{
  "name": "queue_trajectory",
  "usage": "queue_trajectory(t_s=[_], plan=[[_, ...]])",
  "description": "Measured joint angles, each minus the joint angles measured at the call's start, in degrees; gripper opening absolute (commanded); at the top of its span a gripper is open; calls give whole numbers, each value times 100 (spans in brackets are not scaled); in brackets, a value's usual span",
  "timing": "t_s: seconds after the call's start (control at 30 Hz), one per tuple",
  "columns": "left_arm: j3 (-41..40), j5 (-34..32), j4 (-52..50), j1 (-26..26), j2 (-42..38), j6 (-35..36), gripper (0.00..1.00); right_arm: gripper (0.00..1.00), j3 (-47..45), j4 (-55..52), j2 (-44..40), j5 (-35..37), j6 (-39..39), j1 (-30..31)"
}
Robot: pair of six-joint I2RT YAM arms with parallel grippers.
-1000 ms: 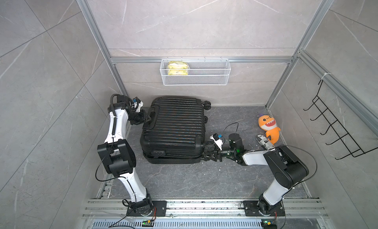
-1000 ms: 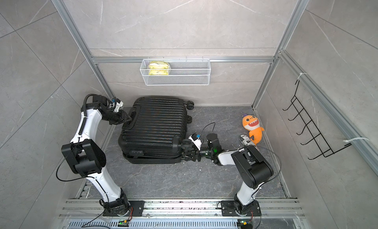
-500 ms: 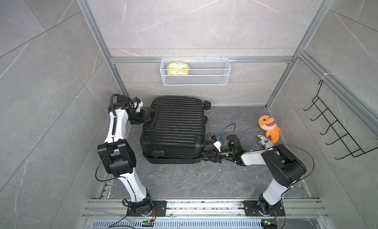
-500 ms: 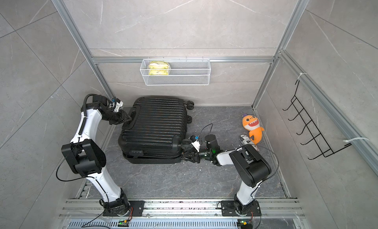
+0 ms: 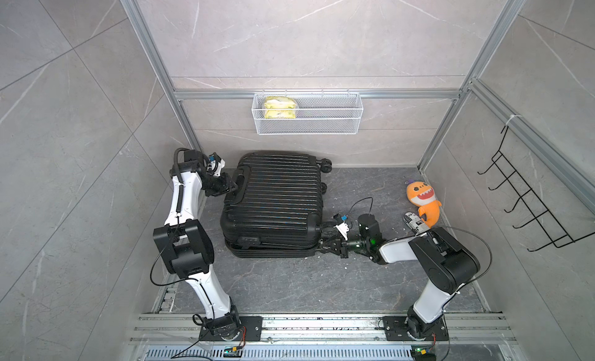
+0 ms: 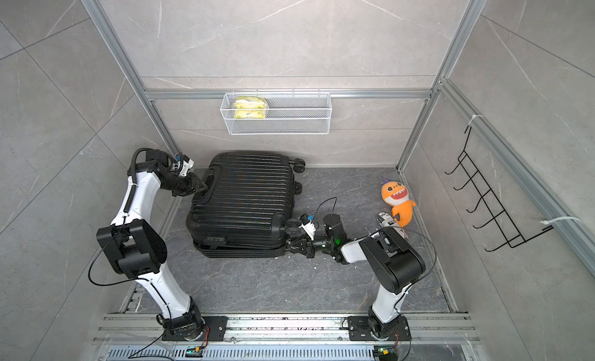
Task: Close the suitcase zippers
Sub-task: Zip the zipper on the suitcase.
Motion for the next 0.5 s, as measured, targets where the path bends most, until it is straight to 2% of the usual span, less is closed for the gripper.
queue_trajectory(t_s=[0.13, 0.23, 0.3, 0.4, 0.5], plan=[[0, -31, 33, 0, 0, -22, 0, 12, -109, 610, 216, 55, 358, 0], [0, -42, 35, 4, 0, -52, 0, 2, -201, 876, 214, 188, 448, 2], [0, -68, 44, 4, 0, -114, 0, 0, -267, 922, 155, 328, 483, 11], [-107, -140, 129, 0, -28, -387, 0, 0, -470, 901, -136, 723, 393, 22], [-570, -236, 485, -15, -293, -872, 0, 0, -734, 881, -501, 1244, 289, 20]])
